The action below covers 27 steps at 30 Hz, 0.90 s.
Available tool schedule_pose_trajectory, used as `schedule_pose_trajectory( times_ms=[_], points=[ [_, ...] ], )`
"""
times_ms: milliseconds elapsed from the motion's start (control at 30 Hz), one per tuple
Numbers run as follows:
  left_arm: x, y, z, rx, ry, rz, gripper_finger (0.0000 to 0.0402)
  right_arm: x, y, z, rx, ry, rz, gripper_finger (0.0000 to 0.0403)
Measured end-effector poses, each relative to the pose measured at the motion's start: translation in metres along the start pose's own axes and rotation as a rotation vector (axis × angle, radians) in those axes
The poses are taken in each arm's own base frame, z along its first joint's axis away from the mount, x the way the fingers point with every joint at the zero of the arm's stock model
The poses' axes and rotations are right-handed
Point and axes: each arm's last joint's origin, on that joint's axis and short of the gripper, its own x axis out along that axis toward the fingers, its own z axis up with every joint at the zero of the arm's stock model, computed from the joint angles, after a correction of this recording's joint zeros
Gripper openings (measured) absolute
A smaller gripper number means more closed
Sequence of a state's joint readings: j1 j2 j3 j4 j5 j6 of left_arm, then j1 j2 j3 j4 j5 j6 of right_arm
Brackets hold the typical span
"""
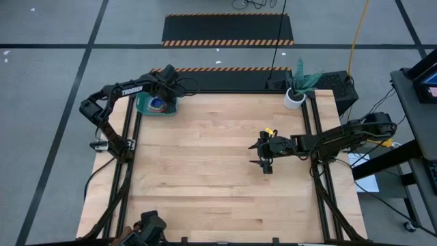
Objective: Nest measuring cups in basket
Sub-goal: Put the stacked measuring cups into the green bin, then return to Home Position
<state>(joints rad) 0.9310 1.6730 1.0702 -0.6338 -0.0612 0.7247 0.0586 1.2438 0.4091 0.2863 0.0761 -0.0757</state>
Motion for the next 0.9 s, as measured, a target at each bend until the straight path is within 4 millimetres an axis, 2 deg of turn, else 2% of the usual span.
schedule_pose_trajectory(
  times_ms=[133,233,367,500,600,767,900],
  points=[
    [-0.008,-0.001,0.000,-0.004,-0.011,0.013,0.0225,0.000,0.000,0.000,0.000,0.000,0.000,0.0265],
    [-0.025,-0.002,0.001,-0.009,-0.029,0.079,0.0231,0.000,0.000,0.000,-0.005,0.000,0.000,0.0265],
    [-0.061,-0.005,0.001,-0.057,-0.110,0.174,0.0232,0.000,0.000,0.000,-0.007,0.000,0.000,0.0265],
    [-0.103,-0.016,-0.004,-0.205,-0.236,0.224,0.0232,0.000,0.000,0.000,-0.008,0.000,0.000,0.0265],
    [-0.128,-0.034,-0.011,-0.261,-0.281,0.193,0.0232,0.000,0.000,0.000,-0.008,-0.001,0.000,0.0265],
    [-0.162,-0.077,-0.015,-0.265,-0.349,0.112,0.0228,0.000,0.000,0.005,-0.010,-0.052,-0.005,0.0265],
    [-0.186,-0.116,-0.019,-0.227,-0.440,0.075,0.0193,-0.001,-0.001,0.010,-0.005,-0.102,-0.009,0.0258]
  ],
)
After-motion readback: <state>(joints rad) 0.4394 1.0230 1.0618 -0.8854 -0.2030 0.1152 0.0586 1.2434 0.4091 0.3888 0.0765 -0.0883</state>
